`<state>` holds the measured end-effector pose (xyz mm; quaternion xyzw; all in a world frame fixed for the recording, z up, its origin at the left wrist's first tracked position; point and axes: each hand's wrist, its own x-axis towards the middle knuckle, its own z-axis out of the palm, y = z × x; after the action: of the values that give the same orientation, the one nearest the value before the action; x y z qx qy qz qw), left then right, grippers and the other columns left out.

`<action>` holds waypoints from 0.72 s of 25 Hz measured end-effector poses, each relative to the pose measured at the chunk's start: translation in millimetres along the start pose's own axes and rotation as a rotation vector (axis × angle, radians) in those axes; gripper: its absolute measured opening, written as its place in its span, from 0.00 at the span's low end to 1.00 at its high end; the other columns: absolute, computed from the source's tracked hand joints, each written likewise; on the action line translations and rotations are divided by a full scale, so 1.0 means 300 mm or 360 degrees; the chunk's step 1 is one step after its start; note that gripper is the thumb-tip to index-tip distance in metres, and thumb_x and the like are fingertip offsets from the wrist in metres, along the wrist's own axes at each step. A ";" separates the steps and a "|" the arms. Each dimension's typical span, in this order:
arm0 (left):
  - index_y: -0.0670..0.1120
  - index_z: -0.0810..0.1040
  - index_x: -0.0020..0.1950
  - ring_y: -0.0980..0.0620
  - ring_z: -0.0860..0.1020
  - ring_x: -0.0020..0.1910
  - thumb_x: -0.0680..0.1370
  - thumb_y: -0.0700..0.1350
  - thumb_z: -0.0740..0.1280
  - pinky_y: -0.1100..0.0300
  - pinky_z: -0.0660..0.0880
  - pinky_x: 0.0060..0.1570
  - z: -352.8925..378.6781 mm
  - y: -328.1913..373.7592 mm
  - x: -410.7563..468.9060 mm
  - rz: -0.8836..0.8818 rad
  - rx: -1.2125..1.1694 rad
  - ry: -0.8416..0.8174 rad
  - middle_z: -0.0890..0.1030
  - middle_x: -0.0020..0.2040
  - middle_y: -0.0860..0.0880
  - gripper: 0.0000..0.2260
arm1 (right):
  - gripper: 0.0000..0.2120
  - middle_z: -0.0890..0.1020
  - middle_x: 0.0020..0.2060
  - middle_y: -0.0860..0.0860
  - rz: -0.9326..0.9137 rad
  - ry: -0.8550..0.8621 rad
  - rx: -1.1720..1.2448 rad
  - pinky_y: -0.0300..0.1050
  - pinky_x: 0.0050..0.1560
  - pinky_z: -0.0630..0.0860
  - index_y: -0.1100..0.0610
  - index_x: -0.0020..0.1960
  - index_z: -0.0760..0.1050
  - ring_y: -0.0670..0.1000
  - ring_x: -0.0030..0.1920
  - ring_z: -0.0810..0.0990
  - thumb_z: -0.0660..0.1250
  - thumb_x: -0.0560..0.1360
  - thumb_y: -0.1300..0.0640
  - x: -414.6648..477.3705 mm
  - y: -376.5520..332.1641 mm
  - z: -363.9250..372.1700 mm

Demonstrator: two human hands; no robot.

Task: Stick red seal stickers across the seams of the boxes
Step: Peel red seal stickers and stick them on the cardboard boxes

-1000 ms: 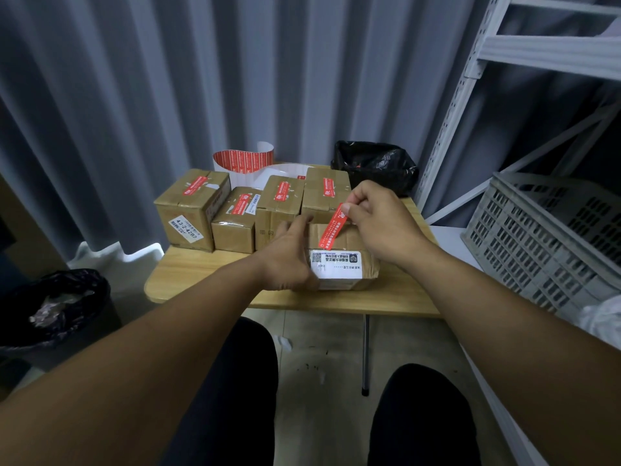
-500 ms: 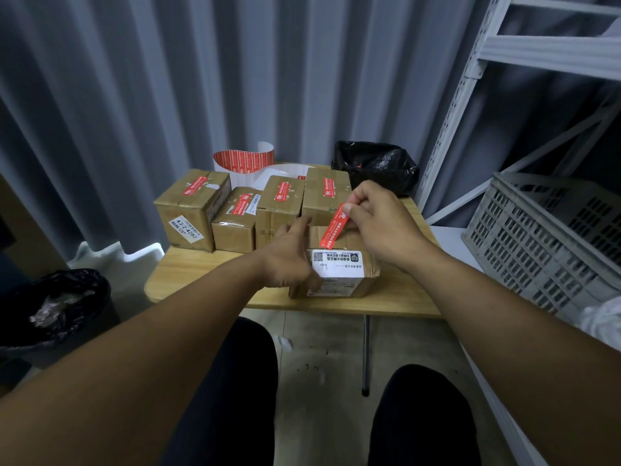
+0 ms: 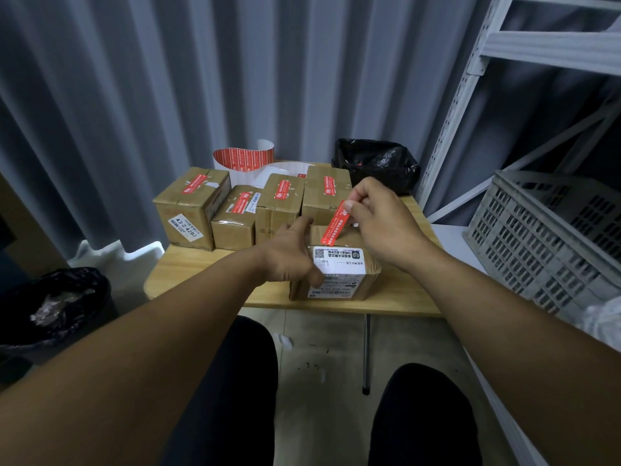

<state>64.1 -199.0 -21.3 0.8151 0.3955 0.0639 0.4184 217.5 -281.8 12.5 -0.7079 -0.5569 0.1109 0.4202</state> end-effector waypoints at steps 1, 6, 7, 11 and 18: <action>0.55 0.52 0.80 0.41 0.68 0.69 0.62 0.40 0.81 0.42 0.70 0.69 -0.001 0.002 -0.001 0.0002 -0.0006 -0.0010 0.67 0.70 0.43 0.54 | 0.05 0.80 0.39 0.45 0.0008 0.0007 0.0010 0.45 0.43 0.75 0.58 0.50 0.72 0.38 0.36 0.80 0.62 0.83 0.57 0.001 0.001 0.000; 0.55 0.59 0.74 0.43 0.73 0.66 0.54 0.47 0.79 0.44 0.75 0.65 -0.005 0.003 0.002 0.0064 -0.0055 -0.0032 0.73 0.66 0.46 0.52 | 0.06 0.83 0.46 0.54 0.0067 0.0080 0.0158 0.53 0.50 0.78 0.58 0.50 0.73 0.51 0.46 0.81 0.62 0.83 0.56 0.022 -0.012 -0.027; 0.54 0.59 0.75 0.43 0.73 0.66 0.55 0.45 0.80 0.44 0.75 0.65 -0.007 0.004 0.002 0.0068 -0.0081 -0.0050 0.74 0.66 0.46 0.52 | 0.05 0.83 0.47 0.54 0.0073 0.0069 0.0185 0.48 0.47 0.77 0.58 0.50 0.73 0.48 0.45 0.81 0.63 0.83 0.57 0.024 -0.016 -0.035; 0.55 0.58 0.76 0.46 0.76 0.64 0.67 0.36 0.79 0.48 0.76 0.65 -0.009 -0.002 0.007 0.0089 -0.0215 -0.0124 0.78 0.64 0.49 0.45 | 0.04 0.85 0.48 0.55 0.0135 0.0170 0.0305 0.45 0.46 0.75 0.58 0.48 0.77 0.51 0.47 0.83 0.67 0.80 0.58 0.027 -0.013 -0.052; 0.57 0.65 0.76 0.44 0.71 0.71 0.58 0.53 0.81 0.43 0.73 0.68 -0.019 -0.015 0.004 0.0164 -0.0292 0.0135 0.73 0.71 0.50 0.49 | 0.04 0.85 0.45 0.54 0.0301 0.0255 0.0488 0.60 0.59 0.79 0.55 0.43 0.80 0.55 0.51 0.83 0.70 0.77 0.59 0.016 0.018 -0.056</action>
<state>59.9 -193.0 -21.2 0.7892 0.3629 0.1556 0.4703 233.4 -285.7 20.6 -0.6913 -0.4293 0.1768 0.5537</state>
